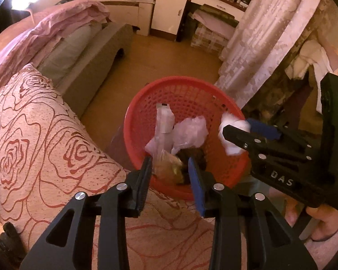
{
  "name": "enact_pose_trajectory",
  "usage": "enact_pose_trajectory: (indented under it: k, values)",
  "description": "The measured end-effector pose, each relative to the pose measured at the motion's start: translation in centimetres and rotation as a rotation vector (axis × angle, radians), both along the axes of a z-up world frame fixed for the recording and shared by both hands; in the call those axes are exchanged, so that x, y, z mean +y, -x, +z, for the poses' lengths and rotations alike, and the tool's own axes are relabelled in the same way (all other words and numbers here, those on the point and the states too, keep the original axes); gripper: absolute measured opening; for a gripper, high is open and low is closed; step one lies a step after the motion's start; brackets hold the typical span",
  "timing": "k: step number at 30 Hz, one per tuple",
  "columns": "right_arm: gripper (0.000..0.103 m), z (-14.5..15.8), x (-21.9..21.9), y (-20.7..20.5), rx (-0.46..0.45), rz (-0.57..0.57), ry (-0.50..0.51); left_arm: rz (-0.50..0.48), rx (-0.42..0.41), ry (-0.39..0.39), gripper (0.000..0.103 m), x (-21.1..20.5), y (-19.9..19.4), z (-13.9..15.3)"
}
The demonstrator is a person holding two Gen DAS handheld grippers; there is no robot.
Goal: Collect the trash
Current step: 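Open both grippers to drop tissue and box into the wastebasket, then withdraw both grippers from the wastebasket back toward the bed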
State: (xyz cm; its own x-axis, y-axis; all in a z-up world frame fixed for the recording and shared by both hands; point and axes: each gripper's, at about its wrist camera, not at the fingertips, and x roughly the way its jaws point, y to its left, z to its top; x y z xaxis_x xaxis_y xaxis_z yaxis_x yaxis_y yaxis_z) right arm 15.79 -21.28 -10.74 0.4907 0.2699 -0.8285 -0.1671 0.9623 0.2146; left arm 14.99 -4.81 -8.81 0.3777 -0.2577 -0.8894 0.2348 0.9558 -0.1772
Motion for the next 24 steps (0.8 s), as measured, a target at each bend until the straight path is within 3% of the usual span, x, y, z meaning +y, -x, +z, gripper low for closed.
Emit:
enact_pose_trajectory:
  k: [9, 24]
  values:
    - [0.059, 0.7, -0.6, 0.9, -0.010, -0.024, -0.009, 0.051, -0.028, 0.000, 0.056, 1.8, 0.7, 1.0]
    - [0.066, 3.1, -0.7, 3.5, -0.080, -0.038, 0.003, 0.158, -0.136, -0.001, 0.069, 5.6, 5.0, 4.7]
